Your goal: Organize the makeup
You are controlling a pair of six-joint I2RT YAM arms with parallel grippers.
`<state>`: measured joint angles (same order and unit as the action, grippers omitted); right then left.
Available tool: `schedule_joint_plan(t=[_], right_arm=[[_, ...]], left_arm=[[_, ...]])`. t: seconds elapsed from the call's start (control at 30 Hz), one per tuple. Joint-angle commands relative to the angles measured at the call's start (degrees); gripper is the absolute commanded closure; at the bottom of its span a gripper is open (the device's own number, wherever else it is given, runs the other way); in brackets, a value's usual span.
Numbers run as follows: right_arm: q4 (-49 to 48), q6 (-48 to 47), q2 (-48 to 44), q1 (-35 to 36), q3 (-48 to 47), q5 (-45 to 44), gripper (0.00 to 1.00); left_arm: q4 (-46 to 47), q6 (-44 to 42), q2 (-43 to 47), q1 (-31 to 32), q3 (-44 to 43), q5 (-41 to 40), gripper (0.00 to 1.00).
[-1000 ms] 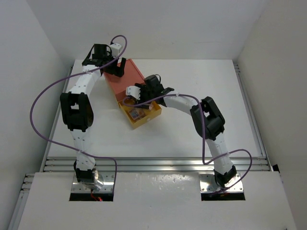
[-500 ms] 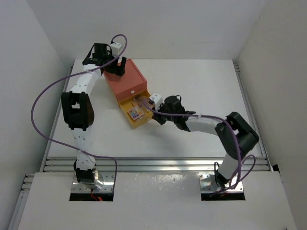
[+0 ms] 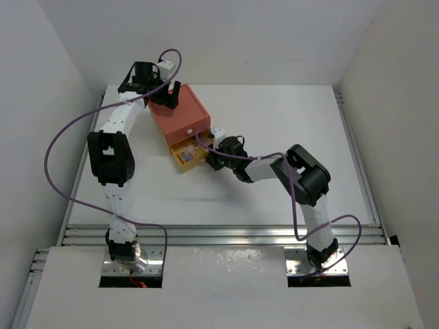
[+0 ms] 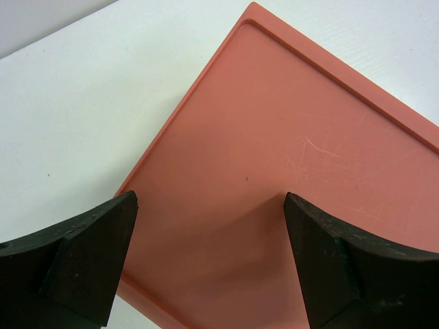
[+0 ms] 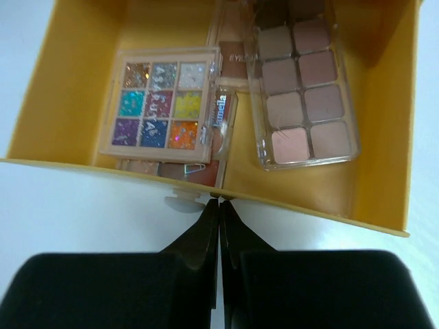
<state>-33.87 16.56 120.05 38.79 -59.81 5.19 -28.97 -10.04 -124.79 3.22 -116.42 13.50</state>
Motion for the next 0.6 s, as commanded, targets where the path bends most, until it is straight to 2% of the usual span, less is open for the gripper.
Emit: schedule_joint_plan(t=[0.0,0.33,0.57], right_arm=[[-8.5,5.5,2.6,0.2,-7.6,-4.2,1.0],[-7.9,5.2,15.8,0.1,-24.8,-13.9,1.0],[-11.6,4.7,14.3,0.3,-21.5,-17.0,1.0]], left_arm=[[-2.9,-0.9,-2.0,-0.9,1.3,-1.3,0.06],[-2.9,-1.4,-2.6,-0.9,2.3,-0.2,0.06],[-2.9,-1.4,-2.6,-0.9,2.3,0.3,0.06]])
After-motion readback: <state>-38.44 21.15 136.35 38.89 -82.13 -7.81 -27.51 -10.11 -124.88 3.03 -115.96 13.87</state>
